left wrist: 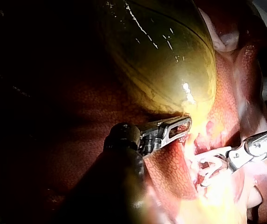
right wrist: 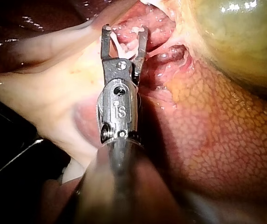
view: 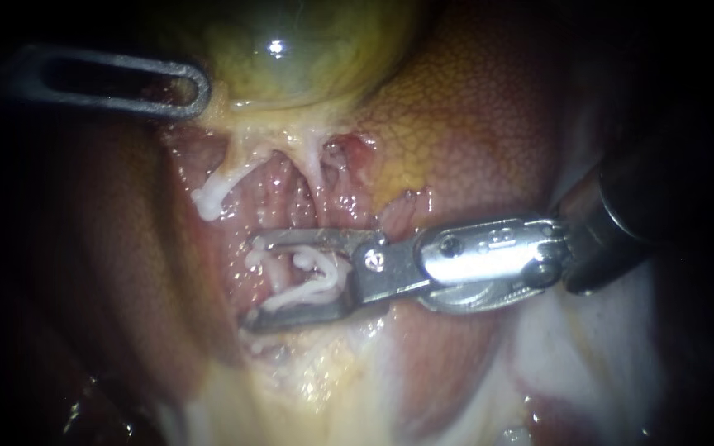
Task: Clipping third clip right tube
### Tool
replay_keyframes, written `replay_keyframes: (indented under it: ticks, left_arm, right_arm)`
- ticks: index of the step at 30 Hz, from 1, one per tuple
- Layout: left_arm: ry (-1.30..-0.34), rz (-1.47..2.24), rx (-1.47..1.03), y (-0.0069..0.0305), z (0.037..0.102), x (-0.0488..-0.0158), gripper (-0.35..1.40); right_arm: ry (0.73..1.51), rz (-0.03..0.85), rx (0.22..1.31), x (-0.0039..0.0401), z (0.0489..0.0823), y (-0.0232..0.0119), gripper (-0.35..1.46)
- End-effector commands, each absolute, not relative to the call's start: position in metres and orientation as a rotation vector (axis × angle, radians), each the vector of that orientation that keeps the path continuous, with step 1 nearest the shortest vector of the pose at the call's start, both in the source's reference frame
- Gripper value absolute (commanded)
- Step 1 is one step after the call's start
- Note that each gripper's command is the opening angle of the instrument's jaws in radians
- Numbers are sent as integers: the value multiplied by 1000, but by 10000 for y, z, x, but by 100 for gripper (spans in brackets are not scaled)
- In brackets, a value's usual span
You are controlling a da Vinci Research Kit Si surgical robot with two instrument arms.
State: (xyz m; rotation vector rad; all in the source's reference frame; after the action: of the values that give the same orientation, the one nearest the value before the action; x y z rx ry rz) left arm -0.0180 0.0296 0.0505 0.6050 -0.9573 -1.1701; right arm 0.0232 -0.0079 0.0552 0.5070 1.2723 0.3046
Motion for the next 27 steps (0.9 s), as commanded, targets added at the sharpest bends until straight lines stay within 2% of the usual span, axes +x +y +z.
replay_keyframes:
  ticks: [1, 10, 18, 27]
  left_arm:
    - [-957, -1175, 608, 296, 505, -180, -35]
    - [-957, -1175, 608, 296, 504, -179, -35]
    - [-957, -1174, 608, 296, 505, -179, -35]
    - [-957, -1174, 608, 296, 505, -179, -35]
  right_arm:
    - [1272, 304, 508, 232, 551, -79, 46]
    - [1275, 310, 526, 223, 520, -71, 46]
    - [1276, 316, 550, 186, 489, -51, 45]
    - [1266, 343, 546, 154, 485, -37, 45]
